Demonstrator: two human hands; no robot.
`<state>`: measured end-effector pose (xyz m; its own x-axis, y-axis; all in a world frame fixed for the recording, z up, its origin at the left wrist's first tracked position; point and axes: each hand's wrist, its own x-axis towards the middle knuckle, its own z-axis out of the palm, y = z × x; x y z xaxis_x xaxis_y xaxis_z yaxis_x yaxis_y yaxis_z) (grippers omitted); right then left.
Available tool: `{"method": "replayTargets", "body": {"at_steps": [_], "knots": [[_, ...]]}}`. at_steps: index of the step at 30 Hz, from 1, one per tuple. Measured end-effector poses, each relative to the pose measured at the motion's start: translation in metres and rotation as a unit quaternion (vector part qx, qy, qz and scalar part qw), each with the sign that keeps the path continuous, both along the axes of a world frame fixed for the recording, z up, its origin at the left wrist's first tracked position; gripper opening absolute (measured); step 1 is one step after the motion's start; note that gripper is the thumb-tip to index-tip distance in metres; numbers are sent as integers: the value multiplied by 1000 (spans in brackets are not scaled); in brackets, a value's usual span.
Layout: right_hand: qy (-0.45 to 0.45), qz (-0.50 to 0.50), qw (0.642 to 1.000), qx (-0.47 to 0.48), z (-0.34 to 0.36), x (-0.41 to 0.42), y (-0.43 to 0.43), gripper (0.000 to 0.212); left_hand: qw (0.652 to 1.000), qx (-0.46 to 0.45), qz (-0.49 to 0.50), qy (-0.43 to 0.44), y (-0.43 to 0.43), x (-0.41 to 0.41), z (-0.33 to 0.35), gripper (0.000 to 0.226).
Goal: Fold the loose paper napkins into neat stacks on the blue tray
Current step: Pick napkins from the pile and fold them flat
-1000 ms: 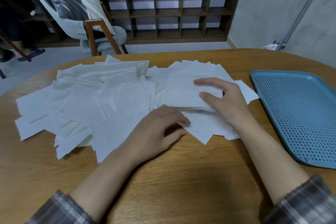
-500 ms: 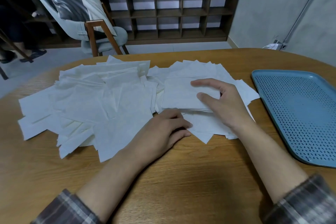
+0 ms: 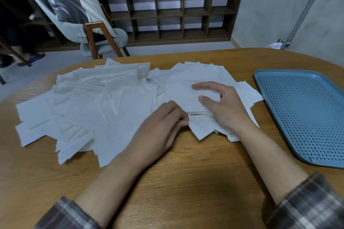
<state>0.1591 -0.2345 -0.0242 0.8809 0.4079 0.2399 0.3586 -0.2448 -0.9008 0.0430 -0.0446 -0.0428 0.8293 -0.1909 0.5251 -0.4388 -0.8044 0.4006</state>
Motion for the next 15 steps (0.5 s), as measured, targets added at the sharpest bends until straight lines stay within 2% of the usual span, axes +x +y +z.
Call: {"method": "replayTargets", "body": {"at_steps": [5, 8, 11, 15], "knots": [[6, -2, 1000, 4, 1, -2, 1, 35, 991, -116, 56, 19, 10, -5, 11, 16], [8, 0, 1000, 2, 0, -1, 1, 35, 975, -204, 73, 37, 12, -9, 13, 11], [5, -1, 1000, 4, 1, -2, 1, 33, 943, -314, 96, 50, 15, -6, 15, 13], [43, 25, 998, 40, 9, -6, 3, 18, 871, -464, 128, 99, 23, -1, 18, 19]]}}
